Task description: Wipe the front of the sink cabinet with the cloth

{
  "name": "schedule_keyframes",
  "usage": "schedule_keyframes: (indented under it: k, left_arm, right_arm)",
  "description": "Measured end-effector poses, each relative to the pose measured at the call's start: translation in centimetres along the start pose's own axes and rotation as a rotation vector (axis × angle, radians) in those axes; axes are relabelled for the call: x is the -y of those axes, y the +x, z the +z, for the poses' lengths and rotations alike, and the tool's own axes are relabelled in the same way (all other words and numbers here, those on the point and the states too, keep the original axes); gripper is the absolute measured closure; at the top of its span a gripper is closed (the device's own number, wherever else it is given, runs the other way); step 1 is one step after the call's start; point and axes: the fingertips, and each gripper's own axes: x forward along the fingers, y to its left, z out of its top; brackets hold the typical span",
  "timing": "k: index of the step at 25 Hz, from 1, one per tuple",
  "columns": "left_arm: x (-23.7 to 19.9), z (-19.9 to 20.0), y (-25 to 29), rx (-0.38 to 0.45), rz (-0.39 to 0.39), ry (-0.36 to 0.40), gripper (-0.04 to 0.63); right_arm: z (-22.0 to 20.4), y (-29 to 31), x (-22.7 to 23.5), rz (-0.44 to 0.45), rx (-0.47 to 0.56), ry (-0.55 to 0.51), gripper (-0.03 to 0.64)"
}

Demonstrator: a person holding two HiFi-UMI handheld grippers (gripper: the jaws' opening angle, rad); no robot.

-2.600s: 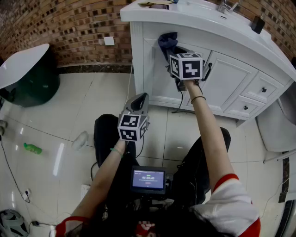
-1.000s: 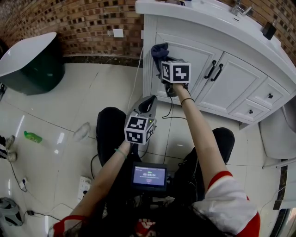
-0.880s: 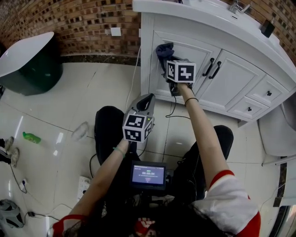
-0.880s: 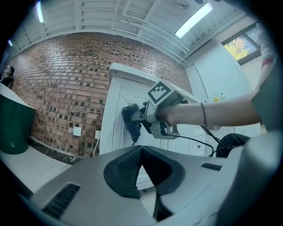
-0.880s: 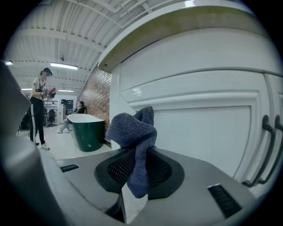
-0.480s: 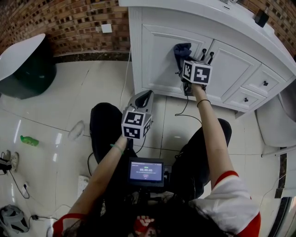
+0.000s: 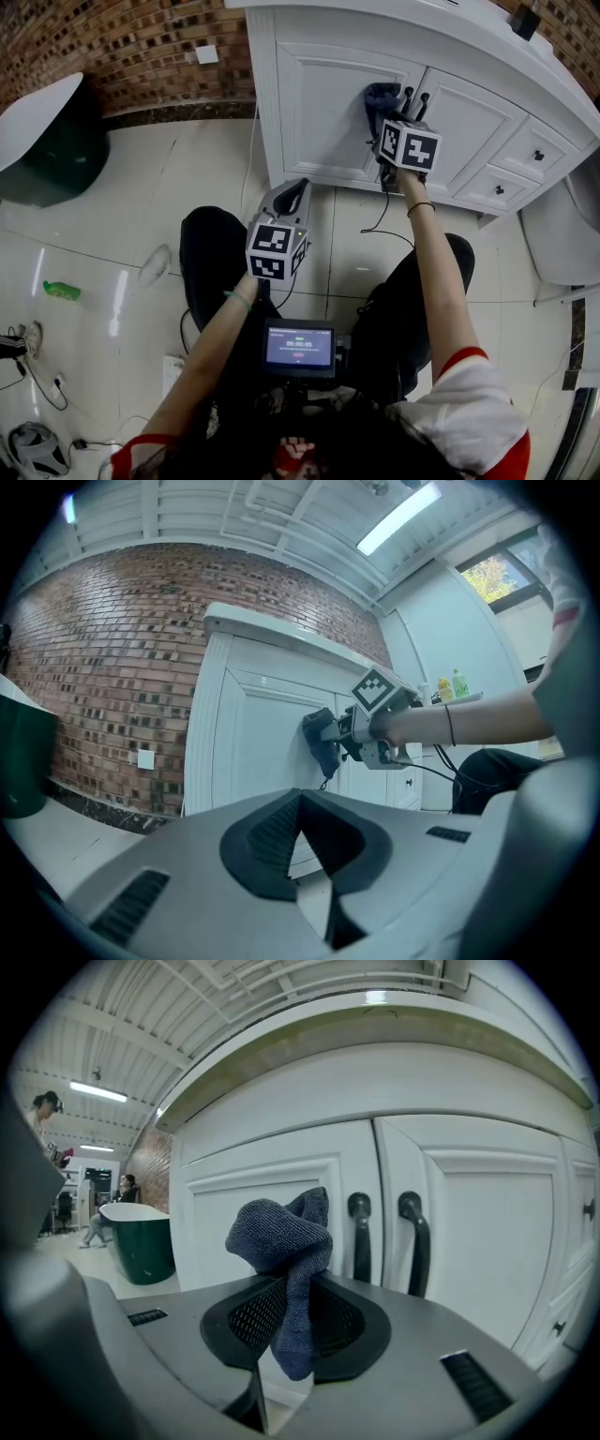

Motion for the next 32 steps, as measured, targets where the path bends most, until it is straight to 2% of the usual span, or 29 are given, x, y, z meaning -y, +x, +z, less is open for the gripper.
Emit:
schedule_keyframes:
  k: [9,13,17,22,32]
  left_arm:
    - [-0.9,-0.5,-0.2,0.002,0.016,-0.037,0.563]
    - [-2.1,-0.6,-0.8,0.003,0.033,-0.047,0.563]
    - [-3.5,-0.9,-1.3,0.000,0.055,-0.058,0.563]
    - [-4.5,-1.4,-1.5,-0.006,0.067,-0.070,0.563]
    - [-2.6,-1.7,0.4,-0.026,0.018,-0.048,0.563]
  right_arm:
    - [-3.0,3.4,-12.2,0.202,-0.049,-0.095,0.531]
    - [-4.5,5.4,-16.7,0.258,-0.080,-0.086,0.531]
    - [-5.2,7.0,-19.0,0.275,-0.098,-0.083,0.531]
    - [-5.4,8.0,-18.2,0.246,-0.106,-0.076,0.531]
    - [-6.4,6.3,-9.3,0.134,-0.116,-0.048,0.531]
